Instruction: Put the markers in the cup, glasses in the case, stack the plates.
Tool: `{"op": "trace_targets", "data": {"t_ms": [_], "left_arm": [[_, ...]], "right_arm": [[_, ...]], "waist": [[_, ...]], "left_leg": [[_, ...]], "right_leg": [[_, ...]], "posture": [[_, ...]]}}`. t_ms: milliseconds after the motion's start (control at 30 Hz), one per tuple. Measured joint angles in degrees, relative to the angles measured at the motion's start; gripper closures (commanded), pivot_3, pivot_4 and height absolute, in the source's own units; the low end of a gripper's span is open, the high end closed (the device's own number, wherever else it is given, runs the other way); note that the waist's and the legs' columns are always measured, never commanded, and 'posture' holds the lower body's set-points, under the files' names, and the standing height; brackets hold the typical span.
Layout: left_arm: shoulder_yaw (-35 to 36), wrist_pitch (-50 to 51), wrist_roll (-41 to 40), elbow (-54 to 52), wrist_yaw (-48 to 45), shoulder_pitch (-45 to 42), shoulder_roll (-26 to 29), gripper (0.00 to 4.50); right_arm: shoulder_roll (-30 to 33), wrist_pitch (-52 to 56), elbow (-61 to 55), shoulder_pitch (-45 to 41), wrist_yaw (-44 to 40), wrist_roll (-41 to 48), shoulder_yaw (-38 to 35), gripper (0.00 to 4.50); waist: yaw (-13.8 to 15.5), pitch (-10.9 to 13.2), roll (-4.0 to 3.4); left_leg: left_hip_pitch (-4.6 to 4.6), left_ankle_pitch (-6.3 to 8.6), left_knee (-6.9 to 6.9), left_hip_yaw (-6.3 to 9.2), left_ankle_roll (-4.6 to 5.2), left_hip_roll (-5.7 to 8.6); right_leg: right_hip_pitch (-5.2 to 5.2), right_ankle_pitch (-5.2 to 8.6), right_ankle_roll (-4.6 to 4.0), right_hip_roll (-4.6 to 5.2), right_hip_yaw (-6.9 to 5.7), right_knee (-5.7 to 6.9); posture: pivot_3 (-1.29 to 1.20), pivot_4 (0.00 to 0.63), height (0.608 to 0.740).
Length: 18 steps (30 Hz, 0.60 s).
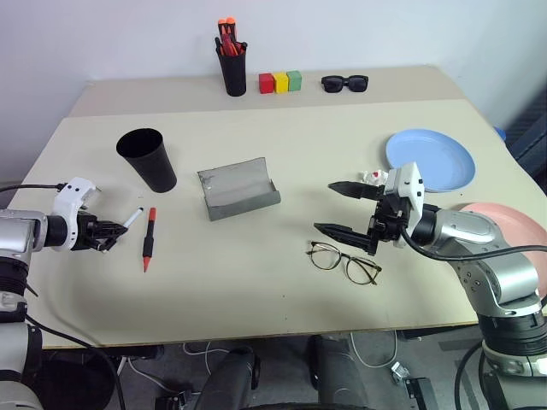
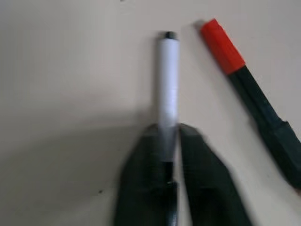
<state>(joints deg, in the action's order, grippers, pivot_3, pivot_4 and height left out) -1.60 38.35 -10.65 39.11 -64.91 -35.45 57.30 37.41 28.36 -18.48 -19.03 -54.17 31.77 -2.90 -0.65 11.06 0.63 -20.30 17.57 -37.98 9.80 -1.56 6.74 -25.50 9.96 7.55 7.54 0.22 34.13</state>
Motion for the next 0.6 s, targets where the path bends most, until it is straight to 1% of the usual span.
{"op": "trace_targets", "data": {"t_ms": [100,167,267,333,400,433,500,567,600], "left_arm": [[1.2,-0.2,-0.8,-0.3,-1.0,0.4,-0.4,4.43],[3.5,-0.4,-3.4,-3.5,-3.1,3.1,-1.0,4.43],[8.3,2.7,-10.8,-13.8,-8.4,8.8,-1.1,4.43],[11.8,5.2,-16.3,-23.4,-12.3,13.7,0.1,4.43],[14.9,7.6,-19.6,-29.1,-11.9,15.1,0.3,4.43],[16.7,7.6,-21.1,-31.1,-10.8,14.9,-1.0,4.43],[20.5,6.3,-24.4,-35.4,-6.4,12.5,-6.8,4.43],[22.5,1.9,-25.2,-35.7,-0.1,7.5,-13.9,4.43],[23.1,-0.8,-25.3,-35.3,2.7,5.2,-16.6,4.43]], "right_arm": [[0.0,-0.1,0.1,0.0,0.0,-0.1,0.0,0.00],[0.0,-0.3,0.4,-0.2,-0.2,-0.3,0.0,0.00],[0.1,-1.0,1.3,-0.6,-0.3,-0.9,0.1,0.00],[0.1,-1.4,2.3,-1.0,-0.4,-1.3,0.1,0.00],[0.1,-1.7,3.2,-1.3,-0.5,-1.7,0.1,0.00],[0.1,-1.8,3.4,-1.3,-0.6,-1.7,0.1,0.00],[-0.1,-2.3,4.1,-1.9,-0.9,-1.8,0.3,0.00],[-0.2,-2.6,4.6,-2.4,-1.1,-1.8,0.4,0.00],[-0.3,-2.6,4.8,-2.6,-1.3,-1.8,0.7,0.00]], "waist": [[0.0,0.0,0.00],[0.0,0.0,0.03],[-0.2,0.1,0.10],[-0.4,0.1,0.10],[-0.2,0.1,0.07],[-0.1,0.1,0.07],[0.5,0.1,0.07],[1.2,0.1,0.11],[1.3,0.0,0.15]], "left_leg": [[-0.01,0.00,0.00,0.01,0.00,0.00],[-0.05,0.00,-0.01,0.02,0.00,-0.01],[-0.10,0.01,-0.02,0.01,0.02,-0.02],[-0.08,0.03,-0.01,-0.01,0.03,-0.04],[-0.06,0.03,0.00,-0.01,0.01,-0.04],[-0.06,0.02,-0.01,-0.01,0.00,-0.06],[-0.01,0.00,-0.08,0.03,-0.03,-0.06],[-0.02,-0.04,-0.16,0.02,-0.10,-0.06],[-0.05,-0.06,-0.17,0.01,-0.14,-0.11]], "right_leg": [[0.00,0.00,0.00,0.00,0.00,0.00],[-0.02,0.00,0.00,0.00,0.00,-0.01],[-0.07,0.00,-0.01,0.02,0.01,-0.02],[-0.10,0.00,-0.01,0.02,0.05,-0.01],[-0.10,0.00,-0.02,-0.01,0.06,0.00],[-0.08,-0.02,-0.03,-0.01,0.06,0.00],[0.06,-0.07,-0.04,-0.01,0.02,-0.04],[0.08,-0.21,-0.05,-0.03,0.01,-0.08],[0.08,-0.29,-0.07,-0.09,0.01,-0.15]], "posture": [[0.00,0.150,0.740],[0.00,0.150,0.740],[0.00,0.150,0.740],[0.00,0.150,0.740],[0.00,0.150,0.740],[0.00,0.150,0.740],[0.00,0.150,0.740],[0.00,0.150,0.740],[0.00,0.150,0.740]]}}
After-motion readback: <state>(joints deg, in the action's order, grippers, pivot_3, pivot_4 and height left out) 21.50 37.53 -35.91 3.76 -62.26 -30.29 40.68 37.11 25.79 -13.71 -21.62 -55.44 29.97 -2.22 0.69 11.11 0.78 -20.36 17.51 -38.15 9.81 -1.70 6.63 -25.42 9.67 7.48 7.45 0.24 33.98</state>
